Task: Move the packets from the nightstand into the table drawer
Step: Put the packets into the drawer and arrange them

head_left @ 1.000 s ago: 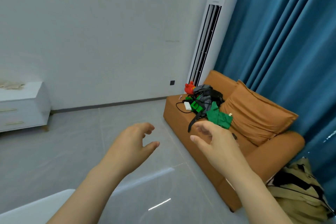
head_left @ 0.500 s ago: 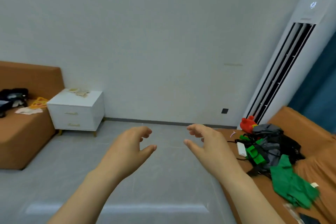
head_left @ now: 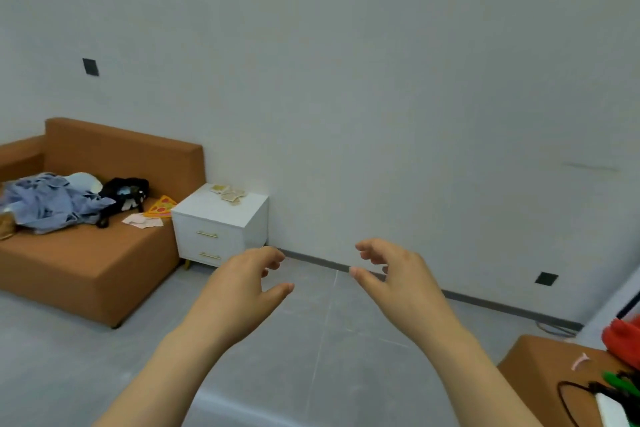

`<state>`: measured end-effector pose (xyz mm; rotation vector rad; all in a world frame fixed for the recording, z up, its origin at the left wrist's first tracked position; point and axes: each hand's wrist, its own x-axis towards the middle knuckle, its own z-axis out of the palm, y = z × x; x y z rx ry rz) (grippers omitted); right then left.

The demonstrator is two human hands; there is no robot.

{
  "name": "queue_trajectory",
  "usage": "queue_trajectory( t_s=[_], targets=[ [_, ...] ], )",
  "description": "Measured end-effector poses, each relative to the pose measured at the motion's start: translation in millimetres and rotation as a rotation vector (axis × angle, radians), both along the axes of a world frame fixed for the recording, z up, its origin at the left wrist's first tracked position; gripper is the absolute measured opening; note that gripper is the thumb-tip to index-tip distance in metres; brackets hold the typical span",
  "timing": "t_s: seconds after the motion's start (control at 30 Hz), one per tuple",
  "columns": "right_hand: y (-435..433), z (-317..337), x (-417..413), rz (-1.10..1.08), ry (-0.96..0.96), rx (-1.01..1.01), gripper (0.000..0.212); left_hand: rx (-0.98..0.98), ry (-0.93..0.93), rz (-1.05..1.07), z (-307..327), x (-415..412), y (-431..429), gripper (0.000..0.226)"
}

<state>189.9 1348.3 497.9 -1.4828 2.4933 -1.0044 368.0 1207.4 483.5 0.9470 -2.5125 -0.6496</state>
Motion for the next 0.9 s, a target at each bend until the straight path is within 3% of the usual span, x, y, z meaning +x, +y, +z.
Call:
queue_trajectory(
  t_s=[0.9],
  targets=[
    [-490.7, -41.3, -254.5, 0.269, -0.100, 0.085, 0.038, 0.106, -0.064, 0.354, -25.5, -198.2, -427.0, 0.042]
  ],
)
